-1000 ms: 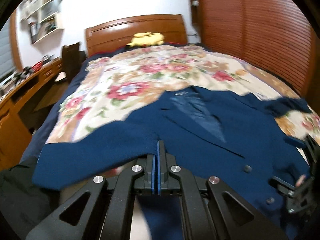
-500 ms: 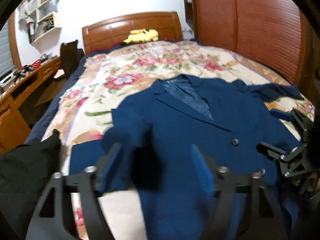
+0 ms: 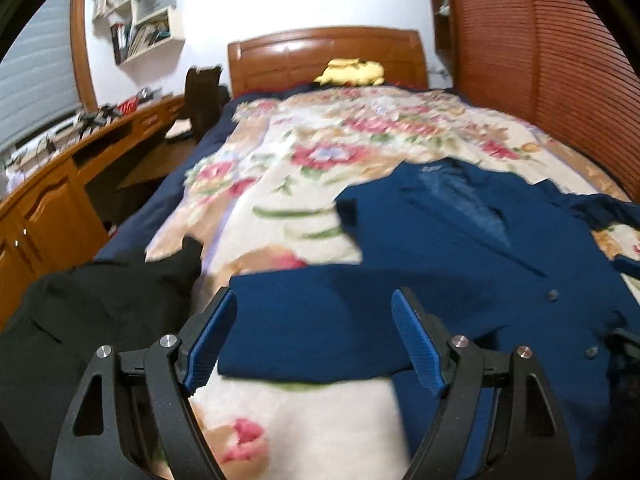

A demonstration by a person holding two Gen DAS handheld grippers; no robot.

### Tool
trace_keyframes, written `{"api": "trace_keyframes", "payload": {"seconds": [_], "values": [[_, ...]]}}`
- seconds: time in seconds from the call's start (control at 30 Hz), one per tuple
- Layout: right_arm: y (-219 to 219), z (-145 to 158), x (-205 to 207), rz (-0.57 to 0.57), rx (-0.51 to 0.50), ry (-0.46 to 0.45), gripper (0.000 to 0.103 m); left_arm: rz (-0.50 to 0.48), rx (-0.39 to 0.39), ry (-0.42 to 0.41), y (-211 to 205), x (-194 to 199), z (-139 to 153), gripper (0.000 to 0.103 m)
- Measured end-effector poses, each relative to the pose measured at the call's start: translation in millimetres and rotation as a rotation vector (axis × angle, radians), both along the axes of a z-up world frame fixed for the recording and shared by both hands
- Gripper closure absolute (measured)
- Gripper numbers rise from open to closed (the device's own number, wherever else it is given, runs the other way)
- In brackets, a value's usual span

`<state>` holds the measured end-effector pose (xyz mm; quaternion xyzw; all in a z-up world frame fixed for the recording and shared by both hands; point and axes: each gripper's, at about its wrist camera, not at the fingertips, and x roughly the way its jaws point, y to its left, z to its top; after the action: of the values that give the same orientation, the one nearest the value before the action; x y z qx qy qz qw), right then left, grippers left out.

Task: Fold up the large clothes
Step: 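Fold the held sleeve across the jacket front and open the left gripper, then grasp the folded sleeve end again with the left gripper, then fold the sleeve further over the jacket front and release with left gripper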

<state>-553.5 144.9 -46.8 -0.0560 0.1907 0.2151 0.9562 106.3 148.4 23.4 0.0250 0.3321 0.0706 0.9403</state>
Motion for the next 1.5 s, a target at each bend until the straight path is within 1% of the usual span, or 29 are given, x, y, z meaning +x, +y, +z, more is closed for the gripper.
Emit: {"api": "trace_keyframes", "payload": {"seconds": [0.17,0.23,0.3,0.5,0.6,0.67,0.77,0.83,0.93,0.97,1.03,1.07,1.1,1.13,1.17,1.23,1.33,1.5], "values": [[1.4,-4.4,5.2,0.024,-0.014,0.009,0.0,0.058,-0.007,0.078,24.2,9.6,-33.8,0.023],[0.4,-7.0,10.1,0.027,-0.018,0.02,0.0,0.08,-0.041,0.101,36.8,15.3,-46.0,0.023],[2.2,-7.8,13.1,0.029,-0.024,0.029,0.0,0.101,-0.063,0.118,45.3,20.1,-52.2,0.023],[5.7,-10.2,20.8,0.037,-0.044,0.046,0.0,0.143,-0.072,0.163,60.3,31.3,-66.3,0.023],[11.6,-8.9,17.2,0.04,-0.052,0.044,0.0,0.167,-0.065,0.194,66.0,34.9,-74.5,0.023],[12.2,-9.0,15.9,0.043,-0.056,0.044,0.0,0.182,-0.079,0.225,71.7,37.6,-82.9,0.023],[13.3,-9.4,14.8,0.045,-0.06,0.042,0.0,0.186,-0.106,0.263,75.5,39.2,-93.0,0.023],[12.9,-9.5,13.7,0.046,-0.062,0.041,0.0,0.183,-0.106,0.275,74.0,40.3,-95.4,0.023],[11.5,-9.4,12.0,0.044,-0.068,0.036,0.0,0.153,-0.115,0.288,70.8,43.2,-96.9,0.023],[10.6,-9.3,11.3,0.042,-0.072,0.034,0.0,0.129,-0.129,0.291,68.6,44.6,-97.3,0.027],[7.5,-9.6,10.4,0.035,-0.076,0.03,0.0,0.119,-0.124,0.295,64.3,48.1,-96.3,0.042],[5.5,-9.7,10.3,0.032,-0.075,0.032,0.0,0.111,-0.13,0.296,63.3,50.1,-95.0,0.06],[2.9,-10.0,10.2,0.031,-0.071,0.035,0.0,0.099,-0.151,0.299,61.1,51.9,-93.3,0.07],[-0.5,-10.5,10.1,0.029,-0.064,0.042,0.0,0.095,-0.157,0.301,60.2,53.5,-92.0,0.077],[-3.7,-10.8,9.6,0.027,-0.057,0.048,0.0,0.085,-0.153,0.301,55.8,54.4,-89.2,0.087],[-10.3,-11.1,7.1,0.022,-0.049,0.055,0.0,0.063,-0.095,0.274,38.9,52.5,-76.5,0.089],[-20.8,-9.2,2.3,0.009,-0.041,0.052,0.0,0.035,-0.066,0.203,17.0,46.8,-48.4,0.09],[-39.2,-5.2,-8.8,-0.02,-0.025,0.037,0.0,-0.034,-0.015,0.072,-36.3,32.7,7.0,0.091]]}}
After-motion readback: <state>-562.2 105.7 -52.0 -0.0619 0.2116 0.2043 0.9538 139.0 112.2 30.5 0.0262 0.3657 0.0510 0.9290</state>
